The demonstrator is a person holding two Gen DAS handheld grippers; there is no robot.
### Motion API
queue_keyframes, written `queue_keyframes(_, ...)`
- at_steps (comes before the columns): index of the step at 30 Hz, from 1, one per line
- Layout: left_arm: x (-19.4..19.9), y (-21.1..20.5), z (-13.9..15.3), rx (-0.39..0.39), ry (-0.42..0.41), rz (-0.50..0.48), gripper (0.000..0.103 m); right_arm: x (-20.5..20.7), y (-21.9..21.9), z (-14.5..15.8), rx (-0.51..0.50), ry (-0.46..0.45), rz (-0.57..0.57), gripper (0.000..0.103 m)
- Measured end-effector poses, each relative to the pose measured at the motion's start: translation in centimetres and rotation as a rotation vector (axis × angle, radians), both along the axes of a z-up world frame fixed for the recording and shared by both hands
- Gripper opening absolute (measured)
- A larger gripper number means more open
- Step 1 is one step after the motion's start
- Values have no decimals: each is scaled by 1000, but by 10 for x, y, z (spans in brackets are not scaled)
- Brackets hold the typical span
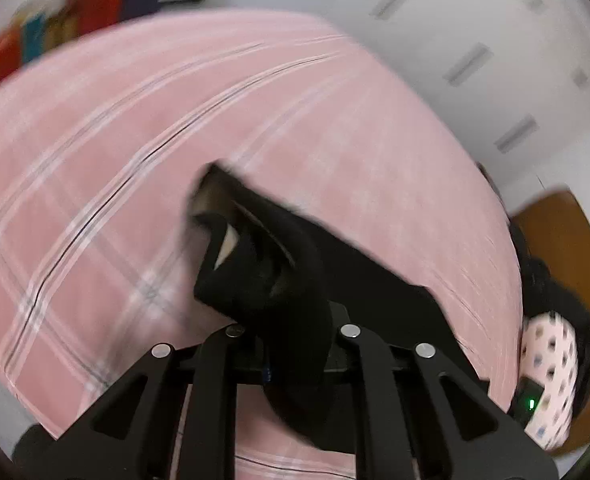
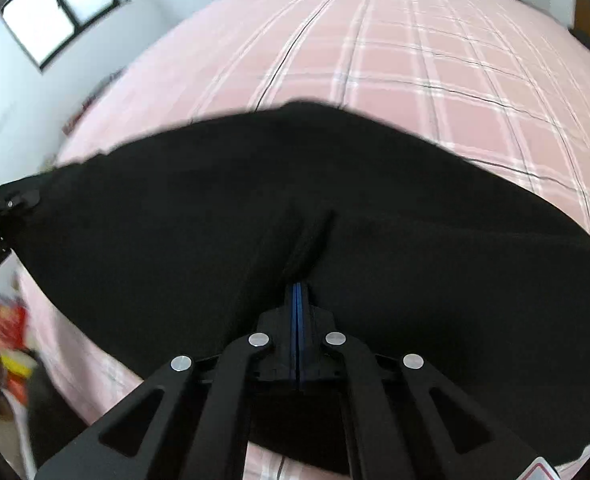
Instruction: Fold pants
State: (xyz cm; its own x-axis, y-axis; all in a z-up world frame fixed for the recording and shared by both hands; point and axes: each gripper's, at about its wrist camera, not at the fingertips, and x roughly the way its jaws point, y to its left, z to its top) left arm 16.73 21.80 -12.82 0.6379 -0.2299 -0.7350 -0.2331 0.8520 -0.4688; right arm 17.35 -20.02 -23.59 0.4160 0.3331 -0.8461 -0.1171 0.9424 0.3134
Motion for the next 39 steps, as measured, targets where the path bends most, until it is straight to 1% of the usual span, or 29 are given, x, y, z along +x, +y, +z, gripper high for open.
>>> queue_keyframes(1,1,-16,13,27,-24,-36,12,-7,-20,8,22,-25,-42,0)
queue_keyframes(3,3,-63,40,75,-71,-141,12,-17,-49,17,43,-45,-106,1)
queue_keyframes(4,3,-90,50,93,-90,-196,12,-24,-70,23,53,-56,-149,3)
queue_keyframes(6,-2,-132,59,110,-116,-283,13,-32,-96,31,40,-71,-205,4)
queue_keyframes(7,-4,-162,60,117,-121,-344,13,-40,-115,32,30,-70,-230,5)
queue_keyframes(8,-4,-184,56,124,-113,-380,14,-46,-129,31,21,-67,-256,5)
queue_keyframes(9,-5,-210,47,143,-90,-425,15,-51,-137,31,19,-66,-274,6)
queue_keyframes(10,-6,-229,36,167,-65,-453,17,-57,-150,27,24,-55,-291,8)
queue_keyframes(12,-13,-266,8,258,-1,-494,19,-67,-169,21,22,-30,-318,8)
queue_keyframes(14,-22,-293,-25,368,80,-502,19,-76,-179,16,34,-16,-327,8)
queue_keyframes(15,-28,-298,-34,395,103,-508,19,-81,-186,12,38,-11,-333,8)
queue_keyframes(16,-36,-301,-41,416,122,-514,20,-84,-188,10,45,-7,-336,11)
queue_keyframes(17,-46,-300,-43,436,117,-519,20,-85,-189,10,54,-4,-334,12)
queue_keyframes(18,-54,-297,-41,452,104,-521,21,-85,-188,11,66,-3,-330,22)
queue_keyframes(19,-61,-291,-38,468,91,-524,23,-85,-186,13,96,-7,-322,43)
queue_keyframes(20,-67,-284,-34,475,83,-523,25,-81,-183,16,123,-16,-313,52)
queue_keyframes(21,-68,-276,-30,464,83,-515,25,-78,-178,21,150,-28,-291,61)
queue_keyframes(23,-69,-257,-19,399,78,-499,27,-69,-160,26,184,-40,-228,62)
queue_keyframes(24,-69,-251,-18,385,79,-502,28,-63,-153,26,200,-37,-209,62)
queue_keyframes(27,-77,-234,-18,399,94,-513,28,-47,-130,24,282,-8,-158,62)
queue_keyframes(29,-83,-235,-14,407,101,-524,28,-42,-116,23,313,13,-132,62)
queue_keyframes(31,-92,-227,-12,392,91,-528,28,-40,-105,19,364,35,-107,63)
queue_keyframes(33,-96,-216,-20,365,98,-532,28,-39,-97,10,472,73,-102,66)
queue_keyframes(35,-95,-214,-32,372,126,-524,28,-37,-90,2,581,135,-107,66)
queue_keyframes(36,-95,-214,-35,370,123,-519,28,-38,-87,2,607,143,-111,66)
queue_keyframes(37,-96,-214,-37,369,117,-518,28,-39,-83,3,613,145,-112,66)
queue_keyframes(39,-98,-217,-39,388,105,-524,28,-38,-71,5,574,154,-101,66)
